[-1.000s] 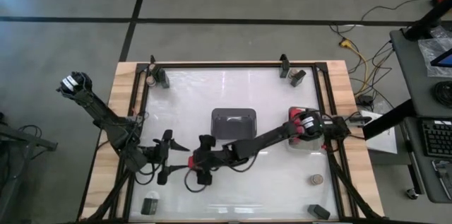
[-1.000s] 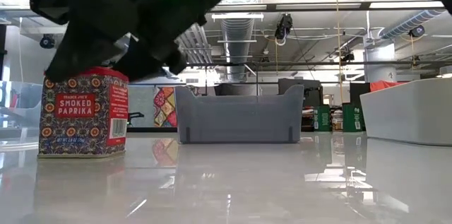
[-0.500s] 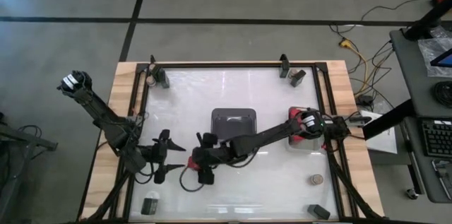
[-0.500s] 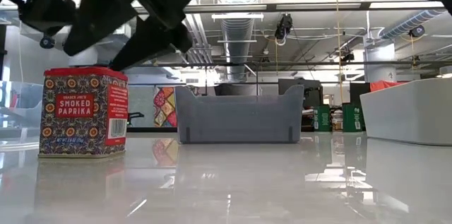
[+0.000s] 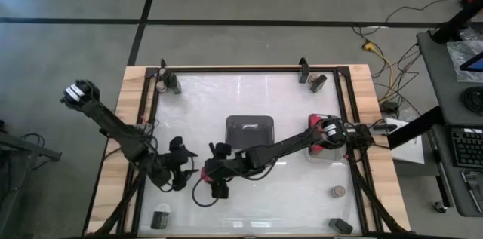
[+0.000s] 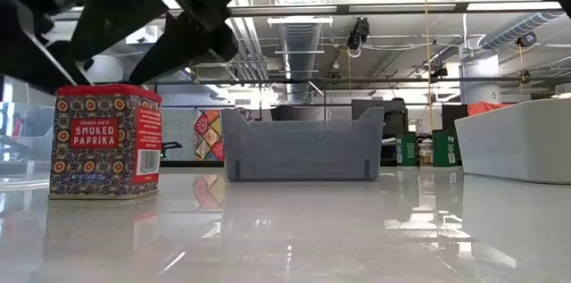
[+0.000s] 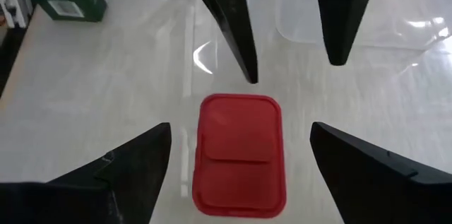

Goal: Sort spices by type
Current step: Put the red spice can into the white bin

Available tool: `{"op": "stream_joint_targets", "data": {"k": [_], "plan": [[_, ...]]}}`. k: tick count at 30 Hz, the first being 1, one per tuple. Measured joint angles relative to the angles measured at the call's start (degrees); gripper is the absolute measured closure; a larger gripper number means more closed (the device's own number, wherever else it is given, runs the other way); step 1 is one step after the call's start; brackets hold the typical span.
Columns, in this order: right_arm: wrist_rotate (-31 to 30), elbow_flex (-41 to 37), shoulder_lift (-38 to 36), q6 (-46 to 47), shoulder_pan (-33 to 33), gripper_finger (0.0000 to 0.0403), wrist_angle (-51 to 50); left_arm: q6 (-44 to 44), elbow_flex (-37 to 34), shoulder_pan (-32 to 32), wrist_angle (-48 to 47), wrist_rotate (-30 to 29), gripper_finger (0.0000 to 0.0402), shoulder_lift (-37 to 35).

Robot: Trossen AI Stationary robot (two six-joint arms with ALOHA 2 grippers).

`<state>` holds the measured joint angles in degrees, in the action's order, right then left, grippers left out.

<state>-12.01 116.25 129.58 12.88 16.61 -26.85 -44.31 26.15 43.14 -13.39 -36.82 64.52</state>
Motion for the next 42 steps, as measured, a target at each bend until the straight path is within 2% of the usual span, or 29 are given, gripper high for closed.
{"op": "stream_joint_targets", "data": {"k": [3,13,17,31,37,42], "plan": [[-0.02,1.75,-0.02,-0.17,0.14,0.0078,-2.42,-0.37,0.00,-1.22,0.32,2.24,0.0143,1.80],[0.26,5.42,-0.13,1.85,1.55,0.0062,-12.73,4.73,3.06,-3.19,4.38,2.79,0.0143,6.32],[0.44,5.42,-0.13,3.30,2.26,0.0060,-14.52,5.79,5.26,-4.47,4.35,4.86,0.0143,9.59],[0.42,5.39,-0.13,3.02,2.87,0.0070,-20.99,16.11,16.01,-7.41,4.61,4.94,0.0143,20.76],[0.46,4.93,-0.15,3.00,3.01,0.0065,-22.63,16.84,16.45,-7.41,2.48,4.22,0.0143,20.52],[3.45,3.80,-0.26,0.07,3.01,0.0075,-22.60,15.22,13.71,-5.84,1.03,-0.40,0.0143,15.56]]}}
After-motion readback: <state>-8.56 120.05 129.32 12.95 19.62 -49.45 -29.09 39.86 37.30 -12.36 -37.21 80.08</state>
